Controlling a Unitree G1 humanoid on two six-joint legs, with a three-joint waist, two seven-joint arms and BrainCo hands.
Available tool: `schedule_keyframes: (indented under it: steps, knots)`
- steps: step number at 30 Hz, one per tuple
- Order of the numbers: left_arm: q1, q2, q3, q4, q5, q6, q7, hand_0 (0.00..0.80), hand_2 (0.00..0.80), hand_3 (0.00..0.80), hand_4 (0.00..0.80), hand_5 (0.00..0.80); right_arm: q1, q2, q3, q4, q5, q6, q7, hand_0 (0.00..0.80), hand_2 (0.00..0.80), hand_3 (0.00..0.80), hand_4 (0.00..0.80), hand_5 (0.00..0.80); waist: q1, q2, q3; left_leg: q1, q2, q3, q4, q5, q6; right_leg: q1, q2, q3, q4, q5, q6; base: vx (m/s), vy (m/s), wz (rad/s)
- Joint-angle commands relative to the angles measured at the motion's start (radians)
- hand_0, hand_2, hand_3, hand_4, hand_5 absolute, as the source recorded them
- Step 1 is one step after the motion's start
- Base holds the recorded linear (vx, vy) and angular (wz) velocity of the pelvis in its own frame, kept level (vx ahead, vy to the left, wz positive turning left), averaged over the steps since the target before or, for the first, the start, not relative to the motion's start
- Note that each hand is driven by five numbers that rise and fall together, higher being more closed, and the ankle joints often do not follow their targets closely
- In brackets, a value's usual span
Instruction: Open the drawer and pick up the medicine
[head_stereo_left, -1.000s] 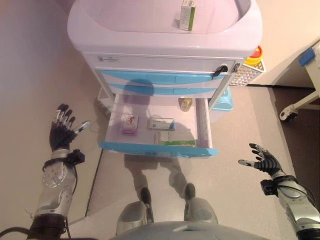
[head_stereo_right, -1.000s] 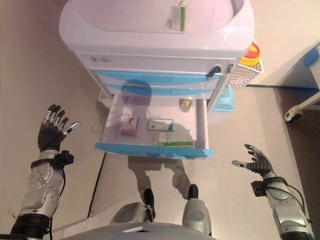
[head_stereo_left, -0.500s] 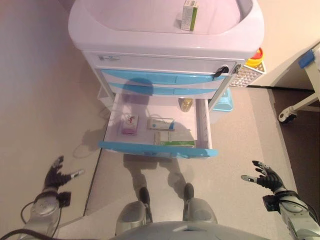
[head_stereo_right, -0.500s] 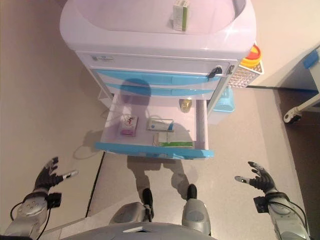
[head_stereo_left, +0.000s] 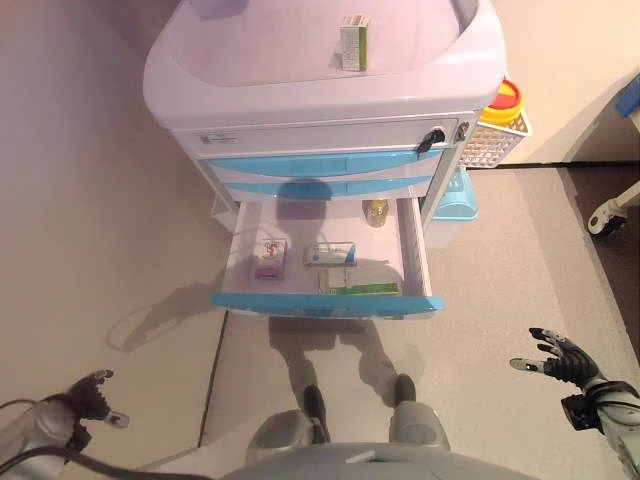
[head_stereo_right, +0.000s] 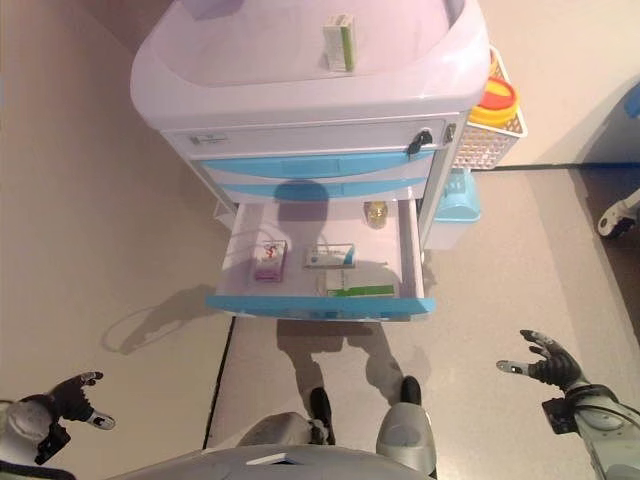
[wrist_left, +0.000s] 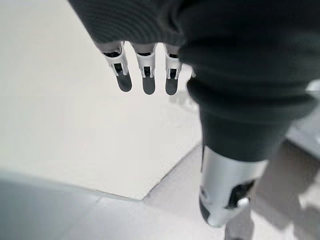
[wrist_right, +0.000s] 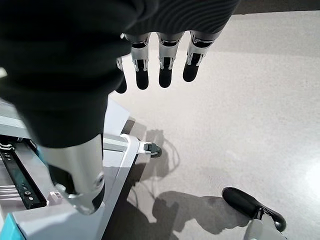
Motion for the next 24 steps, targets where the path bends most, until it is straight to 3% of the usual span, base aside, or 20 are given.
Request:
schedule_keyframes:
  steps: [1, 6, 12, 19, 24]
  knots:
    - [-0.103, 0.054, -0.057, -0.015, 0.017, 0.016, -0.045, 0.000, 0.000, 0.000, 0.000, 0.000, -0.065, -0.037, 0.073, 0.011, 0.031, -0.005, 0.005, 0.000, 0.000, 0.000, 0.000, 0.000, -0.022, -0.048, 0.034, -0.082, 0.001, -0.057, 0.156, -0.070, -0.004, -0.057, -0.082, -0.004, 0.149, -0.016, 0.060, -0.015, -0.009, -0.11]
    - [-0.300, 0.002, -0.237, 0.018, -0.065, 0.056, -0.035, 0.000, 0.000, 0.000, 0.000, 0.000, -0.129, -0.034, 0.166, 0.030, 0.041, 0.019, -0.017, 0.000, 0.000, 0.000, 0.000, 0.000, -0.049, -0.067, 0.072, -0.120, 0.013, -0.046, 0.206, -0.083, 0.003, -0.095, -0.068, 0.031, 0.168, -0.011, 0.056, -0.064, -0.027, -0.13]
    - [-0.467, -0.075, -0.384, 0.079, -0.091, 0.077, -0.005, 0.000, 0.000, 0.000, 0.000, 0.000, -0.186, -0.016, 0.245, 0.048, 0.058, 0.038, -0.031, 0.000, 0.000, 0.000, 0.000, 0.000, -0.077, -0.100, 0.121, -0.171, 0.033, -0.018, 0.258, -0.091, 0.006, -0.146, -0.048, 0.066, 0.193, -0.003, 0.049, -0.096, -0.034, -0.17]
    - [-0.602, -0.162, -0.461, 0.151, -0.173, 0.141, -0.008, 0.000, 0.000, 0.000, 0.000, 0.000, -0.209, 0.013, 0.288, 0.056, 0.048, 0.030, -0.031, 0.000, 0.000, 0.000, 0.000, 0.000, -0.102, -0.126, 0.147, -0.184, 0.048, 0.008, 0.288, -0.105, 0.013, -0.168, -0.038, 0.080, 0.216, -0.001, 0.050, -0.043, -0.020, -0.11]
    - [-0.651, -0.204, -0.471, 0.220, -0.215, 0.147, -0.002, 0.000, 0.000, 0.000, 0.000, 0.000, -0.231, 0.027, 0.309, 0.056, 0.036, 0.040, -0.037, 0.000, 0.000, 0.000, 0.000, 0.000, -0.116, -0.131, 0.151, -0.185, 0.046, 0.016, 0.288, -0.105, 0.014, -0.177, -0.031, 0.091, 0.221, 0.002, 0.046, -0.013, -0.001, -0.02]
